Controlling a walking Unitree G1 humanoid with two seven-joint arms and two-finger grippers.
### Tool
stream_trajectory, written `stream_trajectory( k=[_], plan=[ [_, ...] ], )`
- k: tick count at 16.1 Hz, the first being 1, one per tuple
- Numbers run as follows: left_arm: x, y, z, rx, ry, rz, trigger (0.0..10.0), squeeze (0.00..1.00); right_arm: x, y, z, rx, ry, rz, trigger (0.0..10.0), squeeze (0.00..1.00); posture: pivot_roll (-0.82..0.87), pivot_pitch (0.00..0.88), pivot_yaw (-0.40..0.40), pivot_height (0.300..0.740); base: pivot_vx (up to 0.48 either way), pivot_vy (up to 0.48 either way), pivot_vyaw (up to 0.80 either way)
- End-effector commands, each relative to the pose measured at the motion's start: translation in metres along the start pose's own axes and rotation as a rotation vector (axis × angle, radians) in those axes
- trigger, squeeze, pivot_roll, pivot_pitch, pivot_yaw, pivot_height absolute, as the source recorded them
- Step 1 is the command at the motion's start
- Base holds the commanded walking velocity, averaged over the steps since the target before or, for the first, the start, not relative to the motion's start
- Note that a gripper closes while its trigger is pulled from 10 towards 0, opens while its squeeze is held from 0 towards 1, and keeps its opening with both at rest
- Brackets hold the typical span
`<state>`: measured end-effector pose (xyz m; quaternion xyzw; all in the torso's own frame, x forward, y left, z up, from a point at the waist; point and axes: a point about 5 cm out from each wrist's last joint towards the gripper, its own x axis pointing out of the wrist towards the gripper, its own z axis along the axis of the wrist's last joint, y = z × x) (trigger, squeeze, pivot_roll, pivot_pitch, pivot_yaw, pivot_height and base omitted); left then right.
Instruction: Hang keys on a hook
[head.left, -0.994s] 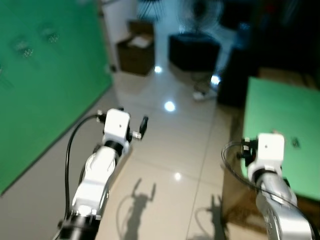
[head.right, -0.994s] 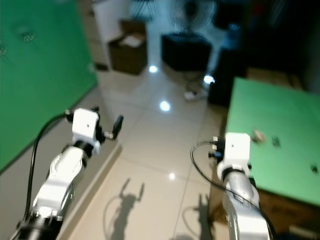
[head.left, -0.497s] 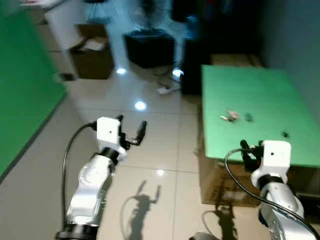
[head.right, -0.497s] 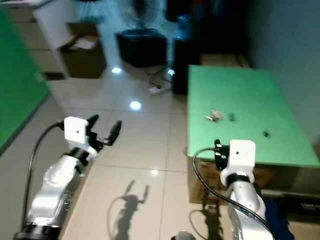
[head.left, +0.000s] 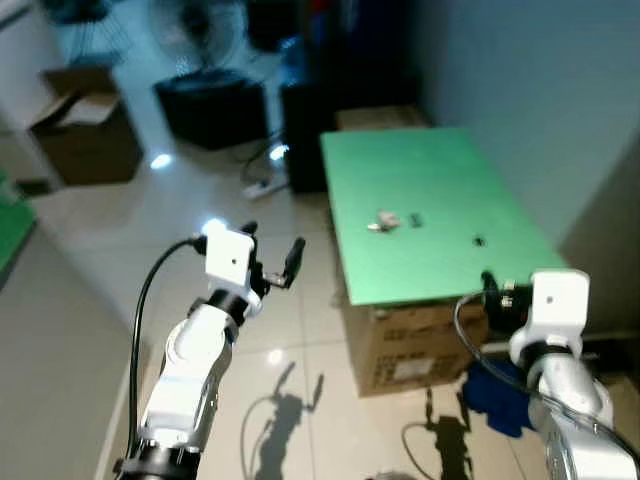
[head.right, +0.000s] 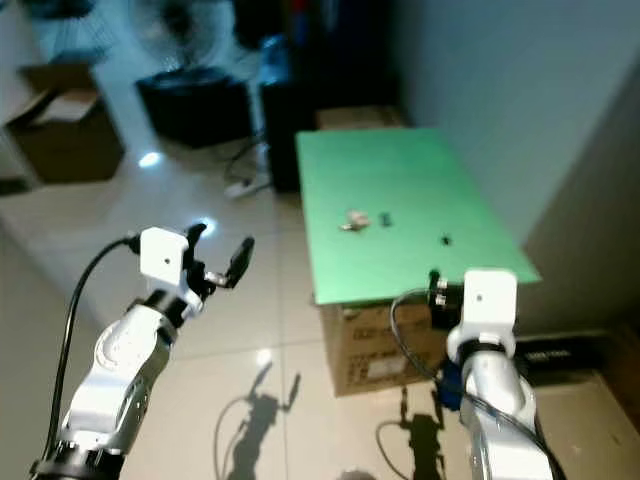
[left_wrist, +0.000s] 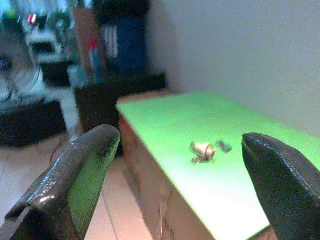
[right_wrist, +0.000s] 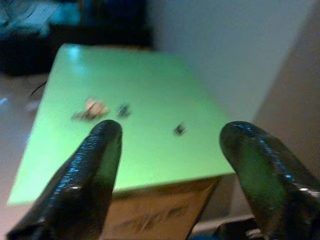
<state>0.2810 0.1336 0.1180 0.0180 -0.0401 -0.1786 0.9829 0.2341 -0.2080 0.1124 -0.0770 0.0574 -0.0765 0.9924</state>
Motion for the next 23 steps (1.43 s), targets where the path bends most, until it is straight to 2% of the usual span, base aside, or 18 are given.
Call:
stream_trajectory(
  k=[1,2,4,8,14,21,23],
  plan=[
    [0.0011,0.0072,0.0017,0.036,-0.003,0.018,10.0,0.0,0.0016,0.0006,-0.0035,-0.022,0.026,-0.034,10.0,0.15,-0.16,0.0,0.06,0.74,0.0,0.0,-0.66],
    [0.0024,0.0083,0.0025,0.032,-0.005,0.011,10.0,0.0,0.0024,0.001,-0.0024,-0.029,0.021,-0.039,10.0,0.0,-0.16,0.0,0.065,0.74,0.0,0.0,-0.46],
    [0.0073,0.0051,0.0075,0.048,-0.021,-0.02,10.0,0.0,0.0014,0.0034,0.0021,-0.016,0.005,-0.013,10.0,0.0,-0.16,0.0,0.072,0.74,0.339,0.0,0.0],
    [0.0082,0.0019,0.0048,0.049,-0.008,-0.038,10.0,0.0,0.0,0.0051,-0.001,0.024,0.024,-0.014,10.0,0.0,-0.17,0.0,0.078,0.74,0.368,0.0,0.0],
    [0.0093,0.0001,0.0039,0.046,-0.003,-0.055,10.0,0.0,-0.0002,0.0077,-0.0019,0.009,0.028,0.006,10.0,0.0,-0.17,0.0,0.085,0.74,0.366,0.0,-0.7],
    [0.0071,-0.0004,0.0018,0.043,0.003,-0.062,10.0,0.0,-0.0008,0.0075,-0.0032,-0.004,0.037,0.021,10.0,0.0,-0.16,0.0,0.081,0.74,0.356,0.0,0.0],
    [0.0072,-0.0002,0.0015,0.046,0.005,-0.058,10.0,0.0,0.001,0.0083,-0.0013,-0.031,0.029,0.048,10.0,0.0,-0.16,0.0,0.078,0.74,0.358,0.0,0.0]
  ],
)
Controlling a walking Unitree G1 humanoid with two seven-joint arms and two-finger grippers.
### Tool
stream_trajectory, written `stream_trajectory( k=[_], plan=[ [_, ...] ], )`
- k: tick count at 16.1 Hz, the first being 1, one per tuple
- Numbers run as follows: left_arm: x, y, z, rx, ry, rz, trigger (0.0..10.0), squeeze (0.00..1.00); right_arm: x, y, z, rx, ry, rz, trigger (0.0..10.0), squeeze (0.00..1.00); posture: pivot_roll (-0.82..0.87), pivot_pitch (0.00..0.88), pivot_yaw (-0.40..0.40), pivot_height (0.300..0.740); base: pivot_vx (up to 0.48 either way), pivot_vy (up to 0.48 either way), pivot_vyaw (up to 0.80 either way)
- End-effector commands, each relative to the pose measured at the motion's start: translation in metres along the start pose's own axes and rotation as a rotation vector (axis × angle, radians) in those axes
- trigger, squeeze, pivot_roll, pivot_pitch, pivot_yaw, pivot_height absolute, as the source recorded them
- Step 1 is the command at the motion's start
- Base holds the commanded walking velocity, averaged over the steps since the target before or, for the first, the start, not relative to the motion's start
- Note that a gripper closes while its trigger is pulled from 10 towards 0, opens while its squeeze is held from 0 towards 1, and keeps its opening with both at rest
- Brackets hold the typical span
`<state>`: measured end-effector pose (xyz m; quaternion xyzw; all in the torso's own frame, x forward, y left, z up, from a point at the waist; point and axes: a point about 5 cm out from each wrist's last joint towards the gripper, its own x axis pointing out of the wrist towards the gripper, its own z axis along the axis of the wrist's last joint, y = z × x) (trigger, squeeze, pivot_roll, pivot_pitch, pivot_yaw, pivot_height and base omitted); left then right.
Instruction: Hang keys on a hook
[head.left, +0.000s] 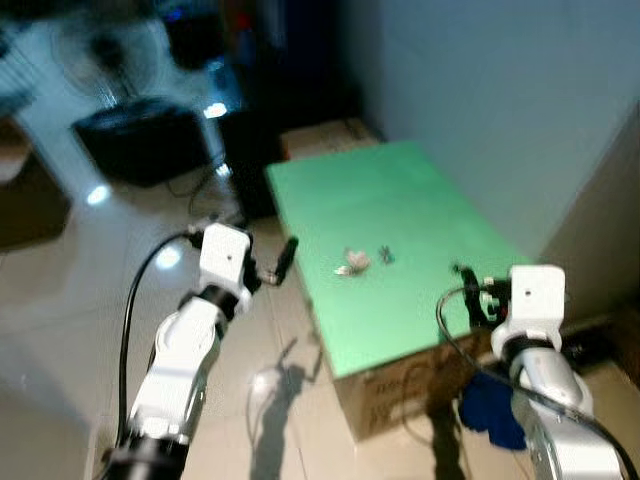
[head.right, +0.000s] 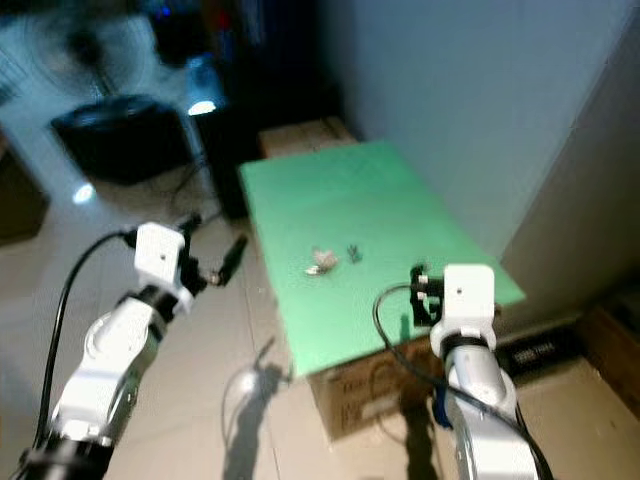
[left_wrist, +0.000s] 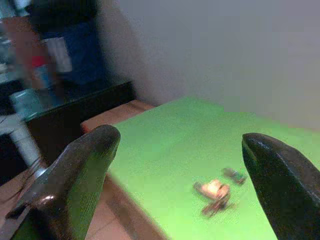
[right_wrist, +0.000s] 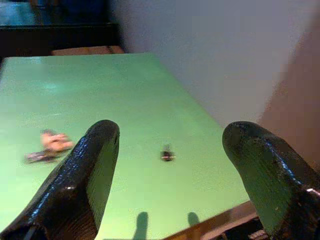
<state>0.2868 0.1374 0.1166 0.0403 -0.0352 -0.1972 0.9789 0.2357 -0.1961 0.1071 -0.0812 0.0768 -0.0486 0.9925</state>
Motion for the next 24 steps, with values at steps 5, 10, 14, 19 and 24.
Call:
stream_trajectory(
  k=[5,10,14,19,24],
  plan=[
    [0.001,-0.004,0.002,0.005,-0.007,-0.004,10.0,0.0,0.002,-0.002,0.002,-0.051,-0.003,0.047,10.0,0.0,-0.16,0.0,0.065,0.74,0.359,0.0,0.0],
    [-0.004,-0.004,0.001,0.005,-0.005,0.019,10.0,0.0,0.006,0.006,-0.003,-0.107,0.019,0.127,10.0,0.0,-0.13,0.0,0.038,0.74,0.357,0.0,0.0],
    [-0.008,-0.003,-0.001,0.005,0.013,0.007,10.0,0.0,0.009,0.008,-0.012,-0.113,0.072,0.116,10.0,0.0,-0.12,0.0,0.045,0.74,0.25,0.0,0.0],
    [-0.011,-0.002,0.001,0.013,0.023,-0.014,10.0,0.0,0.017,0.011,-0.029,-0.066,0.148,0.134,10.0,1.0,-0.1,0.0,0.055,0.74,0.0,0.0,0.0],
    [-0.019,-0.001,0.005,0.024,0.053,-0.05,10.0,0.0,0.054,0.018,-0.039,-0.007,0.18,0.222,10.0,1.0,-0.06,0.044,0.069,0.74,0.0,0.0,0.0]
  ],
)
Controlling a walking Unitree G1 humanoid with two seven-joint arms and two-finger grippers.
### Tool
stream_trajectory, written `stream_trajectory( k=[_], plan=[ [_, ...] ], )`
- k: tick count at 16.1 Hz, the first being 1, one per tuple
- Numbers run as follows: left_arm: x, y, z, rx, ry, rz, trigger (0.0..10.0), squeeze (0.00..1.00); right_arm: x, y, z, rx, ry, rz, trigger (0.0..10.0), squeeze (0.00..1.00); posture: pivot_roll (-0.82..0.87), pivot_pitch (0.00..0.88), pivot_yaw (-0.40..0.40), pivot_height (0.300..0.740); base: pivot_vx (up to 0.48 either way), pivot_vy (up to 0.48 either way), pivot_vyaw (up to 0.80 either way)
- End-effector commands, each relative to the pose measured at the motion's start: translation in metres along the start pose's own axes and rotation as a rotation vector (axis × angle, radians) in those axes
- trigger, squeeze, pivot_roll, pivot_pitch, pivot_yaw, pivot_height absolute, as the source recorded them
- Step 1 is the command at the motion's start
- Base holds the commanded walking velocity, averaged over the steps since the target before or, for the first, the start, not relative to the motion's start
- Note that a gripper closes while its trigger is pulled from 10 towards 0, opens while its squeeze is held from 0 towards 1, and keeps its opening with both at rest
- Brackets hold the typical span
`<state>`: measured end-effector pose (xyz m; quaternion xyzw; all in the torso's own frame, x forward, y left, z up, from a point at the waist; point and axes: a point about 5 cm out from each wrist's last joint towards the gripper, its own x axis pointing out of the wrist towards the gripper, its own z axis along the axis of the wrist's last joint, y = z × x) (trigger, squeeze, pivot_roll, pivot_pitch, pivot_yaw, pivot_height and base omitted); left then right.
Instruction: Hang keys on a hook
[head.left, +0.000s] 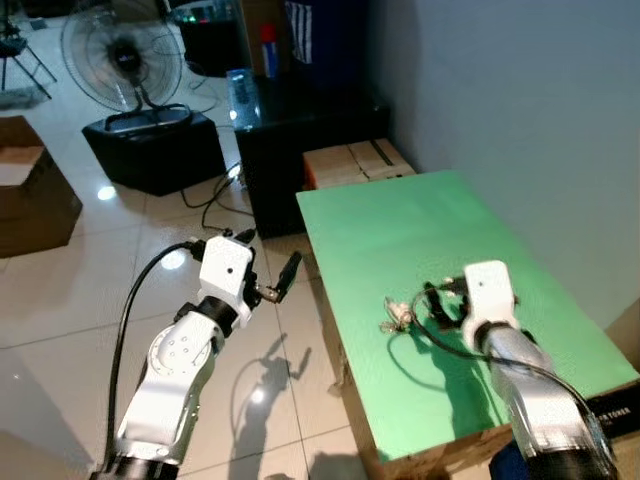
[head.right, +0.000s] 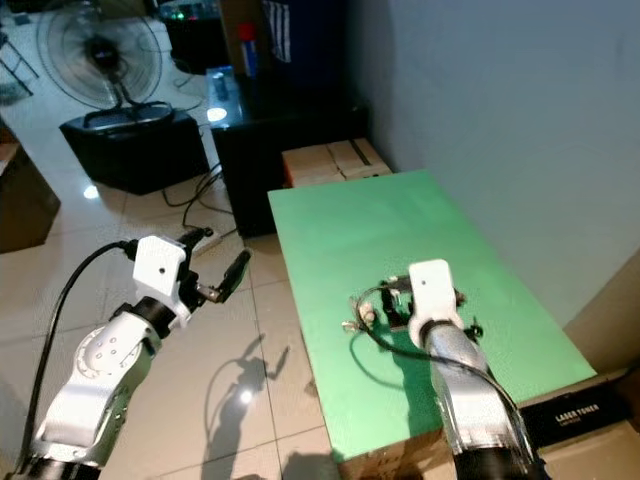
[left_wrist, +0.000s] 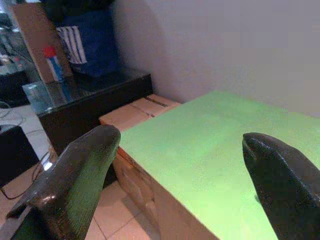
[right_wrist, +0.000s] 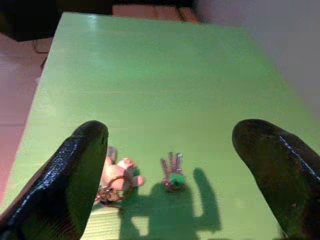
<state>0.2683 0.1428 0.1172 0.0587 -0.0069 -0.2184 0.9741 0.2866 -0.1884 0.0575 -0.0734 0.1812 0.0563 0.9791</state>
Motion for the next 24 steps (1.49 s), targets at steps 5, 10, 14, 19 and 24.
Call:
stream_trajectory(
  k=[5,10,14,19,24],
  plan=[
    [-0.008,0.001,0.011,0.052,0.042,-0.037,10.0,0.0,0.032,0.001,-0.013,0.047,0.109,0.112,10.0,1.0,0.02,0.14,0.074,0.74,0.0,0.0,0.0],
    [-0.027,0.004,0.013,0.075,0.082,-0.023,10.0,0.0,0.041,0.011,-0.022,0.098,0.198,0.104,10.0,1.0,0.09,0.178,0.059,0.74,0.0,0.0,0.0],
    [-0.027,0.006,0.017,0.08,0.093,-0.029,10.0,0.0,0.043,0.021,-0.029,0.146,0.231,0.061,10.0,1.0,0.09,0.183,0.072,0.74,0.0,0.0,0.0],
    [-0.024,-0.005,0.027,0.023,0.044,-0.163,10.0,0.0,0.046,0.012,-0.022,0.095,0.2,-0.001,10.0,0.0,0.08,0.171,0.075,0.74,0.0,0.0,0.0],
    [-0.018,-0.006,0.026,0.017,0.043,-0.176,10.0,0.0,0.045,0.012,-0.023,0.114,0.197,-0.007,10.0,0.0,0.06,0.161,0.089,0.74,0.0,0.0,0.0]
  ],
)
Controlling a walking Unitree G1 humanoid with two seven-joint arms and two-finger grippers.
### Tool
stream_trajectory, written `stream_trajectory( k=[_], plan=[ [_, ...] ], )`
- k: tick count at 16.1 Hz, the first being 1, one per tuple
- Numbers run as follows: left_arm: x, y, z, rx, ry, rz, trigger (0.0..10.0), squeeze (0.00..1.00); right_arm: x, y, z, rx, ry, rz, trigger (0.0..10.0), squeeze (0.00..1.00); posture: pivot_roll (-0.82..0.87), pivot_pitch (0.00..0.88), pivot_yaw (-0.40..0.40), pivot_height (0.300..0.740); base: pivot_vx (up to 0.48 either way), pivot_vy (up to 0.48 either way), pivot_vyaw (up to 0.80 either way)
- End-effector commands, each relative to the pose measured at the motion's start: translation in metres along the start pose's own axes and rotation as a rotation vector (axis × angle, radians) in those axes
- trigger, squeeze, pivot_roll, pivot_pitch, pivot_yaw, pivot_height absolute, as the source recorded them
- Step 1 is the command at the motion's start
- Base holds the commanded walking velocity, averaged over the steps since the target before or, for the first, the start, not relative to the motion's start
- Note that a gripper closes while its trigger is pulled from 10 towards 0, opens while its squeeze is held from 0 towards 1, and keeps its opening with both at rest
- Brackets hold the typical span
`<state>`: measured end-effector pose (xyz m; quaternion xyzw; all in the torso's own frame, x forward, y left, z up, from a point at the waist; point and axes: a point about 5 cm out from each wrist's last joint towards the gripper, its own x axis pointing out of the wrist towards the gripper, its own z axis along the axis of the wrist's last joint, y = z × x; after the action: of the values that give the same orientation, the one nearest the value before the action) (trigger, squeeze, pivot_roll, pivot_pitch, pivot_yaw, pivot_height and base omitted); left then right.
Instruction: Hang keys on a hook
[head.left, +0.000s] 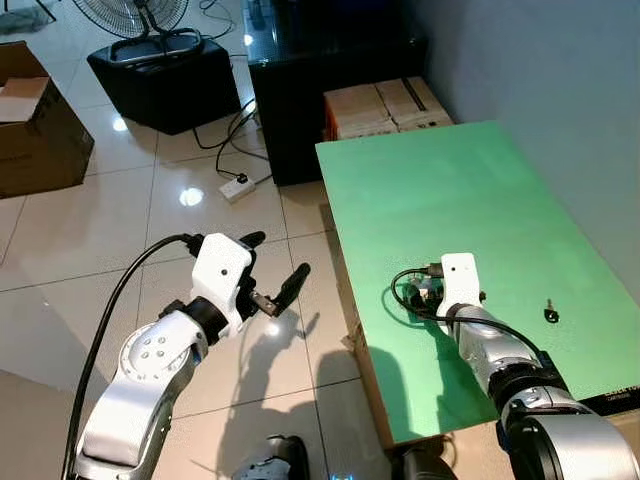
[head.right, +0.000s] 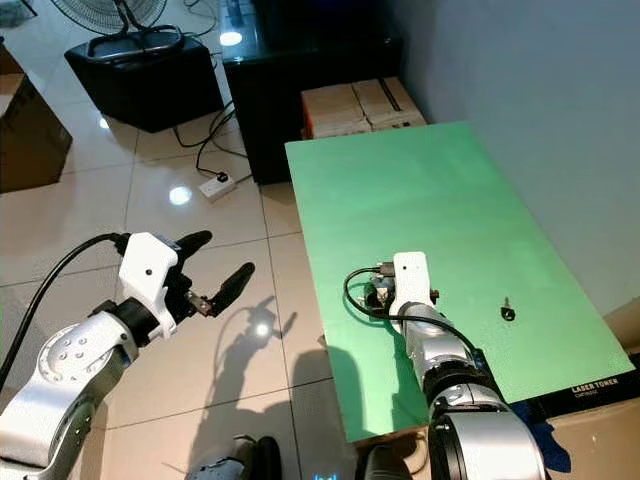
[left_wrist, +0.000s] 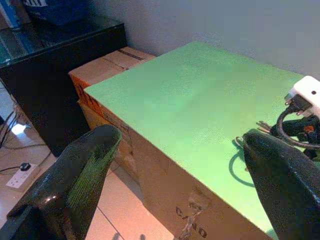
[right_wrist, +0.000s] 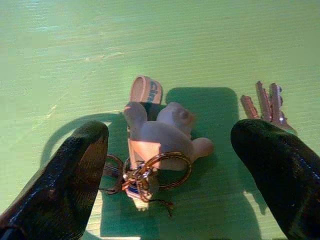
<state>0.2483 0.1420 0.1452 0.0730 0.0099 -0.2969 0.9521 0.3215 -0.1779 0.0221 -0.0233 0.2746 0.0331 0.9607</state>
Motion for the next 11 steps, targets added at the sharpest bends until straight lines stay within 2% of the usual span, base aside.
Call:
stream_trajectory(
  k=[1,4,9,10,11],
  plan=[
    [0.001,0.0,-0.002,-0.005,0.012,-0.016,10.0,0.0,-0.001,0.003,-0.006,0.005,0.014,0.004,10.0,0.0,0.06,0.16,0.092,0.74,0.0,0.0,0.0],
    [0.001,-0.001,-0.001,-0.004,0.015,-0.042,10.0,0.0,-0.001,0.004,-0.012,0.057,0.038,-0.015,10.0,0.0,0.06,0.168,0.106,0.74,0.0,0.0,0.0],
    [0.0,-0.001,-0.002,-0.002,0.018,-0.053,10.0,0.0,-0.001,0.005,-0.017,0.082,0.068,-0.042,10.0,0.0,0.07,0.169,0.112,0.74,0.0,0.0,0.0],
    [0.0,-0.001,-0.002,-0.004,0.018,-0.054,10.0,0.0,-0.001,0.006,-0.017,0.097,0.067,-0.039,9.1,0.0,0.07,0.171,0.115,0.74,0.0,0.0,0.0],
    [0.0,-0.001,-0.002,-0.006,0.019,-0.056,10.0,0.0,-0.001,0.006,-0.018,0.1,0.068,-0.039,3.8,0.0,0.07,0.172,0.117,0.74,0.0,0.0,0.0]
  ],
)
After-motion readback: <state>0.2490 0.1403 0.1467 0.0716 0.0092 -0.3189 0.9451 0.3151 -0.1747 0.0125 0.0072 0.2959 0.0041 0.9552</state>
